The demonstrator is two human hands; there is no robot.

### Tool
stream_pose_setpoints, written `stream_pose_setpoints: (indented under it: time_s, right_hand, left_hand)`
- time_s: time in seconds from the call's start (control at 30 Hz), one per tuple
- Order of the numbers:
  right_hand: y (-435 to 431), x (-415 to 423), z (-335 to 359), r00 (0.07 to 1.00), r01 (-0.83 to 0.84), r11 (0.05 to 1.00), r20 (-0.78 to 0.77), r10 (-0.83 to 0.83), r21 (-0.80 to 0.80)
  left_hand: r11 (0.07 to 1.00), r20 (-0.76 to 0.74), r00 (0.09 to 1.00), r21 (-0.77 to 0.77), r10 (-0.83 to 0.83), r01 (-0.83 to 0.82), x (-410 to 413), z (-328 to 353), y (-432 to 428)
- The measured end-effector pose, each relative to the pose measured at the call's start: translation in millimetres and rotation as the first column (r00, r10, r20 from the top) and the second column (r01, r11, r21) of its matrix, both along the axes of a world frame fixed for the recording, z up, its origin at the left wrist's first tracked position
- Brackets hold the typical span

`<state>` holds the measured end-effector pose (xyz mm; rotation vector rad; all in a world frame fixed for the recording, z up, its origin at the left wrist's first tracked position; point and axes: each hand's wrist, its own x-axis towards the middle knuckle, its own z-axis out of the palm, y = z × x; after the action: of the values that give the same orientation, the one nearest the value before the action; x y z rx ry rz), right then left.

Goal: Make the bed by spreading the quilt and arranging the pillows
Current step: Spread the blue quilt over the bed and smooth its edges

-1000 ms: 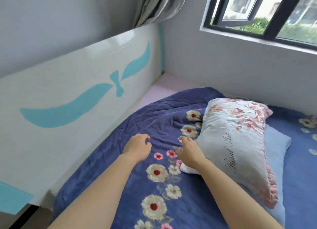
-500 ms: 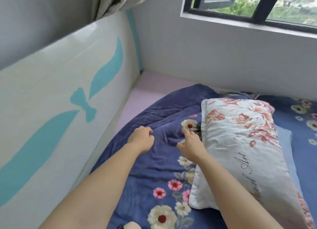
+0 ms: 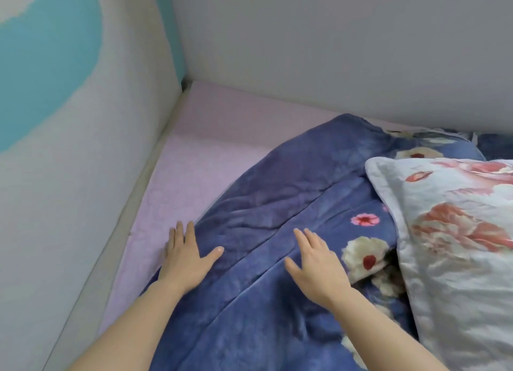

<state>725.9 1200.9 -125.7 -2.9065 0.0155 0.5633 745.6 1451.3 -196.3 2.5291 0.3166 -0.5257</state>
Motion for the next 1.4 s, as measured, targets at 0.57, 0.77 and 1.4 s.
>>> stream_pose_setpoints:
  time_s: [0.57,0.77,1.4]
  right_hand:
    - [3,109,-124,0.993,0.115,0.991,-0.019,-0.114,0.064]
    - [-11,238,-44,0.815,0.367,0.828,0.283,-0.506,0.424]
    - [-29,323,-69,0.719,0.688,0.710,0.014,-0.695,-0.151]
  left_hand:
    - [0.991,0.300,0.947,0.090,-0.120,0.097,69,-80,27]
    - [0.988,0.238,0.962,0.103,-0.135,0.113,71,-73,27]
    - [0.987,0.220,0.965,0.108,-0.142,0.121,74,-73,27]
